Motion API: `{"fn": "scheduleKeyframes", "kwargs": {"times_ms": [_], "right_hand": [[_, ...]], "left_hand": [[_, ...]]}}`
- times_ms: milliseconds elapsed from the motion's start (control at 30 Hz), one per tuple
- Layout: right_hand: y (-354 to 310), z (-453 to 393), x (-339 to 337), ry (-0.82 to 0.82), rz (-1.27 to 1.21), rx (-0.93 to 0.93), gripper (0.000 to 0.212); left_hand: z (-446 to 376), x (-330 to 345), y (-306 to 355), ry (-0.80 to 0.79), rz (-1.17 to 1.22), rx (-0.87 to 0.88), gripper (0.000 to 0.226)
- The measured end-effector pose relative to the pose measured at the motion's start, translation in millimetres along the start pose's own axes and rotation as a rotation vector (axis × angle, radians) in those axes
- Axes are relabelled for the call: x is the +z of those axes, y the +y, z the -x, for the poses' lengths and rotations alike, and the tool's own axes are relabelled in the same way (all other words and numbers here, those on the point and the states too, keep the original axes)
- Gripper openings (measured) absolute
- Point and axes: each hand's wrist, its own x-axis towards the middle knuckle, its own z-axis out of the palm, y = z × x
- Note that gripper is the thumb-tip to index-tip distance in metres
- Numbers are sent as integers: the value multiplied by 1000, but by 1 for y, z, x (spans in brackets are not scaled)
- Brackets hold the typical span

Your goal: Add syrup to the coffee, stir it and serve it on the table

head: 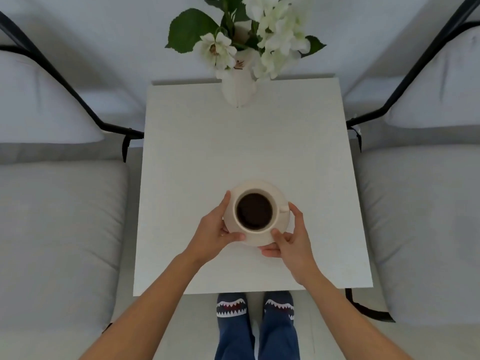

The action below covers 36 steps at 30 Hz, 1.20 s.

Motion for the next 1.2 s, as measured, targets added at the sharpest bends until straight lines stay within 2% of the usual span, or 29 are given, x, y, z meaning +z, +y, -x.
{"fn": "scheduleKeyframes", "kwargs": {"times_ms": [200,533,700,800,900,1000,1100,1200], "right_hand": [[18,-12,8,20,50,6,67],[21,-12,13,65,149,27,69],[19,-9,14,95,203,49,69],[17,-7,10,164,420,-31,67],[10,-6,3,256,542,-240,61],[2,-8,-2,242,621,-409,44],[-1,-13,-6,205,677,-455,28],[-3,-17,-11,199,707,-459,24]], "left_hand": [[-10,4,-21,-18,-39,-32,110],[-16,0,-18,-60,-196,-32,109],[-17,-2,-15,-88,-473,-43,110],[-13,-2,-13,3,-617,-65,105],[-7,0,-16,135,-390,30,96],[-4,5,-17,105,-214,115,86],[-5,10,-17,124,-151,125,81],[-4,13,-14,135,-153,111,80]]}}
